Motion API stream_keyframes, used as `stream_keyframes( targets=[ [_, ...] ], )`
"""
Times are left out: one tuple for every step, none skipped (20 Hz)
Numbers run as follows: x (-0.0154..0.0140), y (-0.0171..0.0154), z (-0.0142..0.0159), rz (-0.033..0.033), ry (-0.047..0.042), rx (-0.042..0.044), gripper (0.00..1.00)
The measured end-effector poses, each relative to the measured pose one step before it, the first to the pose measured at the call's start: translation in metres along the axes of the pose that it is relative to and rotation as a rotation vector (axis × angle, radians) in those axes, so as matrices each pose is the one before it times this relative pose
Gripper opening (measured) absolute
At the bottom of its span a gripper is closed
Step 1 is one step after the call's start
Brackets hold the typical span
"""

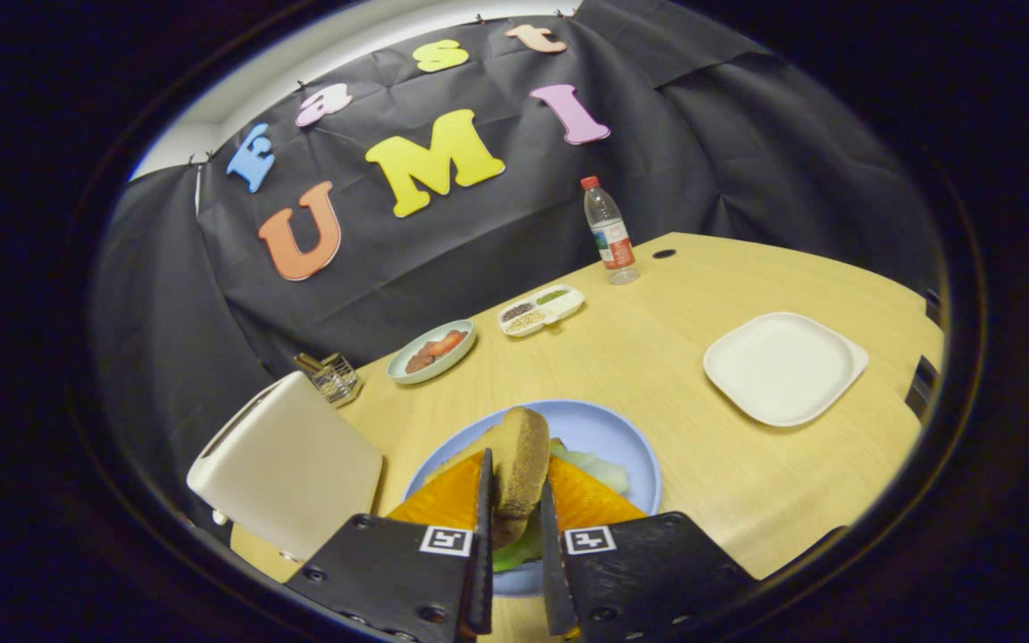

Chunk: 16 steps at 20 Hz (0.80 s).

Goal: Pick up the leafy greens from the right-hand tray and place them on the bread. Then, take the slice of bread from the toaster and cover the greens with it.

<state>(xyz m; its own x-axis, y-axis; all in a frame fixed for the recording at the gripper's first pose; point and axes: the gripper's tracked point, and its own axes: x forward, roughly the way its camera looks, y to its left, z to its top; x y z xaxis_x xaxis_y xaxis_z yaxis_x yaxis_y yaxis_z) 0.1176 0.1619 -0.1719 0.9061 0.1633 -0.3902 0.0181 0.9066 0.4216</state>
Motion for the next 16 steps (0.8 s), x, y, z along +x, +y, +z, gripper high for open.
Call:
stream_keyframes(
  targets=[
    [-0.00118, -0.00042, -0.0012, 0.00049, -0.00035, 0.00174, 0.26],
    [0.00033, -0.0018, -0.0007, -0.00845, -0.00086, -0.00583, 0.26],
    [0.00122, -0.00424, -0.00053, -0.00913, -0.00073, -0.00938, 0.33],
    [-0.00092, -0.00211, 0.00026, -0.00733, 0.00204, -0.00548, 0.37],
    [-0.00075, -0.00424, -0.00044, -0.01251, -0.00084, -0.00514, 0.41],
    [0.00038, -0.0056, 0.00101, -0.0161, -0.00038, -0.00482, 0.45],
    [-0.00002, -0.00363, 0.00021, -0.00907, 0.00021, 0.00067, 0.49],
    [-0.00113, -0.00563, 0.0013, -0.01574, -0.00267, 0.00332, 0.53],
    [-0.00144, -0.00393, 0.00287, -0.00545, -0.0095, 0.00309, 0.58],
    [-0.00209, -0.00157, 0.00444, -0.0033, -0.01372, 0.00024, 0.62],
    [-0.00409, -0.00081, 0.0057, 0.00011, -0.02017, -0.00578, 0.67],
    [-0.00434, 0.00078, 0.00834, 0.00581, -0.03163, -0.01503, 0.7],
    [-0.00719, -0.00029, 0.00957, -0.00025, -0.03831, -0.02732, 0.74],
    [-0.00677, -0.00036, 0.00949, -0.00434, -0.03904, -0.03235, 0.78],
    [-0.00823, 0.00098, 0.01108, -0.00098, -0.04321, -0.03322, 0.83],
    [-0.00757, 0.00144, 0.0117, -0.00219, -0.03861, -0.03182, 0.87]
  ],
)
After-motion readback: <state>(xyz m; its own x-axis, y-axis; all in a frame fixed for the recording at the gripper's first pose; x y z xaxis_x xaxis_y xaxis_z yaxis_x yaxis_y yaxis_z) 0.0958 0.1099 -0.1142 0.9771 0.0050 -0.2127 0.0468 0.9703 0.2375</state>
